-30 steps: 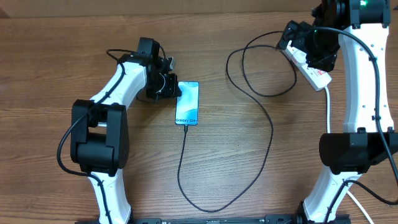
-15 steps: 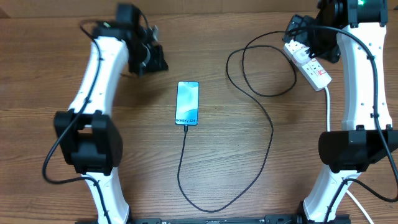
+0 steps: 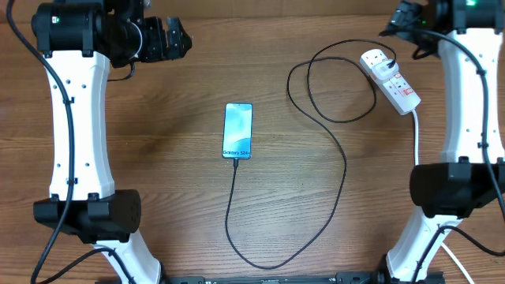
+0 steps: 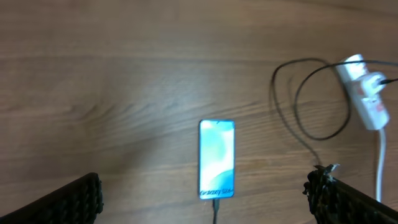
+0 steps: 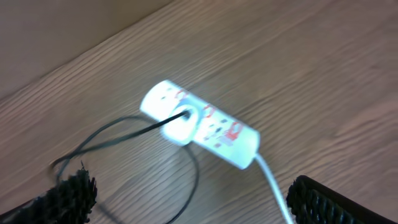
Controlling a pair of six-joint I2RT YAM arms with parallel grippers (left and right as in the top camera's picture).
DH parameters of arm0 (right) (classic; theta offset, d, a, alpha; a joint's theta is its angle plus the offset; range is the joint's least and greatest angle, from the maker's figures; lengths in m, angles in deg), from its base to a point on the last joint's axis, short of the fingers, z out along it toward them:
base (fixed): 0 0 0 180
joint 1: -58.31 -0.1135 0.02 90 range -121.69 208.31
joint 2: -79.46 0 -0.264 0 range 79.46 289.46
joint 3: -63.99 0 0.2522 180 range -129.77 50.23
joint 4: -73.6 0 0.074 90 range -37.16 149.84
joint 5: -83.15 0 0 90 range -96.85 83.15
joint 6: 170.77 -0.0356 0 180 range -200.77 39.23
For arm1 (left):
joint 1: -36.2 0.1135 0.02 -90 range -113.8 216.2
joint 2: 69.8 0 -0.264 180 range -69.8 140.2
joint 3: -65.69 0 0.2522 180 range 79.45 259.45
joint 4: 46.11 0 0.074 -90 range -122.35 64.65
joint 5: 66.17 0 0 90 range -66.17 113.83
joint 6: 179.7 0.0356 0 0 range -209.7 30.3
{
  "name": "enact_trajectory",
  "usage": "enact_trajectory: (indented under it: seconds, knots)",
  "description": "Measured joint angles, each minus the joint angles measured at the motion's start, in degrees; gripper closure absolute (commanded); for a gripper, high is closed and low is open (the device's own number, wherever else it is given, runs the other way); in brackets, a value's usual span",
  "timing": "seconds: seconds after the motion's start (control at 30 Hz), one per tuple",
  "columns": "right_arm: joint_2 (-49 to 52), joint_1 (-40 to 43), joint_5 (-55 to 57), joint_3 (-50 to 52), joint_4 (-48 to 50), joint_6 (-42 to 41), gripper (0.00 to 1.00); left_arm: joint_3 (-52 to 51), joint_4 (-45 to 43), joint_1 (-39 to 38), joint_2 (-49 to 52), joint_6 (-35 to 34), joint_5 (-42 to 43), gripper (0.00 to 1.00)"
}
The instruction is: Plug charger to phone and switch on socket
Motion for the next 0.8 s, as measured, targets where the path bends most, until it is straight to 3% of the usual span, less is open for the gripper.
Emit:
enact_trajectory:
  seconds: [0.37,0.8]
  knots:
    - [5.1,9.2,0.6,0.0,4.0,0.7,0.00,0.0,0.2,0.0,0.2,0.0,-2.2,0.00]
    - [15.4,10.7,-4.6,1.2,8.7,7.5,0.00,0.0,0.2,0.0,0.2,0.0,-2.4,0.00]
